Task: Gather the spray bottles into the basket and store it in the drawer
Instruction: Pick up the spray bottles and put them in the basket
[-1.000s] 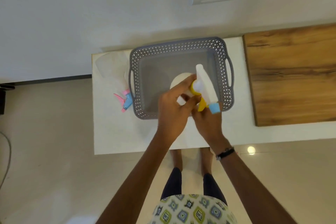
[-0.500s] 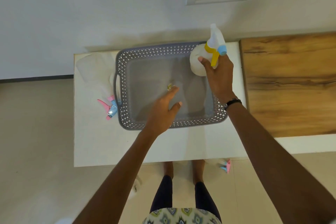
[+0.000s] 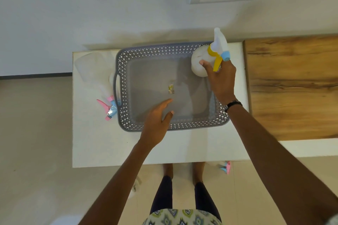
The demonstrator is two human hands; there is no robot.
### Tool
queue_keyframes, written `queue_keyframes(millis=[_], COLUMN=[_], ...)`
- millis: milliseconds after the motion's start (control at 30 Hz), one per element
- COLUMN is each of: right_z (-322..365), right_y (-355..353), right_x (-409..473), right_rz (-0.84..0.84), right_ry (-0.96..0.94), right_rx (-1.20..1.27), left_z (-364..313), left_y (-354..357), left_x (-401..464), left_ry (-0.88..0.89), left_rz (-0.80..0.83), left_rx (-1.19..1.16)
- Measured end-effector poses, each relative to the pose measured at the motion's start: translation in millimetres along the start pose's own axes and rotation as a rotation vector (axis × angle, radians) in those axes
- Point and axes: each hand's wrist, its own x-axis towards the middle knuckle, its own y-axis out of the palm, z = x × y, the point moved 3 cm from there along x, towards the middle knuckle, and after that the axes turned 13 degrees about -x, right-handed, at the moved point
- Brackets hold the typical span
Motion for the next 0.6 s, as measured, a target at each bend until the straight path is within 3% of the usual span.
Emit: queue_keyframes(millis=[133,233,333,500,600], right_z=[-8.1,-9.7,-9.6,13.7,41.4], right_y=[-0.6,-8.5,-9.2,19.5,39.7], right_x=[-9.8,-44.5,-95.2,-154.8,-171.0], right_rz=[0.034,-0.037,-0.056,0.177,0.287], right_ry=[0.042,0.069,0.083,0.053,0.054], right_rx=[0.012,0.062,0.078,0.140,0.193], left_z=[1.6,3.9,7.2,19.0,37.9], left_y=[-8.4,-21.4,-41.2,-90.7,-121.5], left_x=[-13.2,-26.8,-39.6,-45.6,-31.8], left_ry=[0.029,0.058,0.073,0.047,-0.064], left_rz=[-0.069,-0.130,-0.300,-0.720,-0.831], left_rx=[-0.043,-0.083,-0.143,-0.194,-0.122])
